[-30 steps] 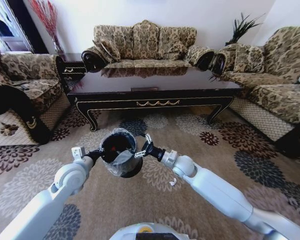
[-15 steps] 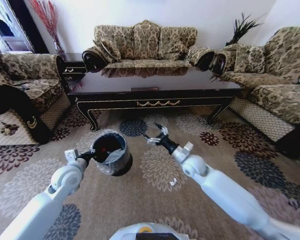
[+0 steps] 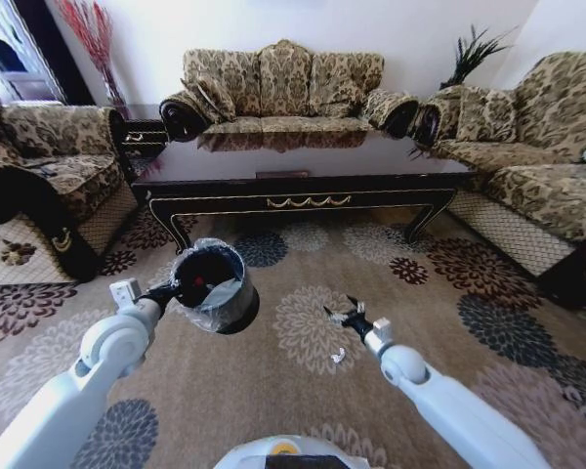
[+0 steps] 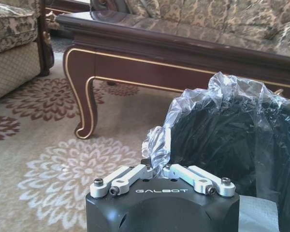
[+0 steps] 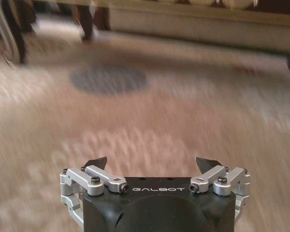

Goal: Move to the front of the table and pick up the trash from the floor, then place it into the trash bin.

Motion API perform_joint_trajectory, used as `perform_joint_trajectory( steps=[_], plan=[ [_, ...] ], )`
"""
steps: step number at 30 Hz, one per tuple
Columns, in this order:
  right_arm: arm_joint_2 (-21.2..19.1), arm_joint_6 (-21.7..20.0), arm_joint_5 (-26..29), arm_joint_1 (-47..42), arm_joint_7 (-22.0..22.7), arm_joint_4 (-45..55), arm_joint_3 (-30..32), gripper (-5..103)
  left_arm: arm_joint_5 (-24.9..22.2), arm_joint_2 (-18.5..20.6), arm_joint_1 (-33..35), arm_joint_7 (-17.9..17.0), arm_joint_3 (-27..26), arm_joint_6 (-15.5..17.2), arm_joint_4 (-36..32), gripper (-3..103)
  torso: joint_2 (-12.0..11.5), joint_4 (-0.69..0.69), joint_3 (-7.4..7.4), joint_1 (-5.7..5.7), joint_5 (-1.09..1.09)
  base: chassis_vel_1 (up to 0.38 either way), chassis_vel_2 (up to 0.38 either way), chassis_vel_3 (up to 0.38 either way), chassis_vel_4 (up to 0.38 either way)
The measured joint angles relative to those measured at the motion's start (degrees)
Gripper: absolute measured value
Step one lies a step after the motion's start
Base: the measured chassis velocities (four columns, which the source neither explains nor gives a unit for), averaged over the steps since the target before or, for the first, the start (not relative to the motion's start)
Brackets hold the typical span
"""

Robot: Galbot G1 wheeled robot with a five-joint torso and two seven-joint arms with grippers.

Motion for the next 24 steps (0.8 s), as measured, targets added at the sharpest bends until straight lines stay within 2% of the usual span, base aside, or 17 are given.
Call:
perform_joint_trajectory(
  steps=[2, 5, 7, 8, 11, 24],
  plan=[
    [0.4, -1.3, 0.1, 0.0, 1.0, -1.4, -0.7, 100, 0.0, -0.2, 0.0, 0.0, 0.0, 0.1, -0.3, 3, 0.0, 0.0, 0.0, 0.0, 0.0, 0.0, 0.0, 0.0, 0.0],
    [1.0, -5.5, 1.3, 0.6, 3.6, -4.4, -2.5, 100, -0.3, -0.3, -0.3, 0.0, -0.2, 0.2, -0.8, 3, 0.0, 0.0, 0.0, 0.0, 0.0, 0.0, 0.0, 0.0, 0.0],
    [1.2, -7.9, 4.7, 0.9, 5.3, -5.4, -3.4, 100, -0.5, -0.1, -0.7, 0.0, -0.5, 0.3, -0.9, 3, 0.0, 0.0, 0.0, 0.0, -0.01, 0.0, 0.0, 0.0, 0.0],
    [1.2, -7.9, 4.7, 0.9, 5.3, -5.4, -3.4, 100, -0.5, -0.1, -0.7, 0.0, -0.5, 0.3, -0.9, 3, 0.0, 0.0, 0.0, 0.0, -0.01, 0.0, 0.0, 0.0, 0.0],
    [1.3, -10.9, 10.4, 1.0, 7.7, -5.1, -3.8, 100, -0.8, 0.2, -1.0, 0.2, -0.7, 0.3, -0.9, 3, 0.0, 0.0, 0.0, 0.0, -0.01, 0.0, 0.0, 0.0, 0.0],
    [0.4, -17.2, 16.6, 1.0, 11.2, -0.9, -6.5, 100, -0.3, 0.0, -2.1, 0.9, 0.7, 0.5, 0.3, 3, 0.0, -0.01, 0.01, 0.0, -0.01, 0.0, 0.0, 0.0, 0.0]
  ],
)
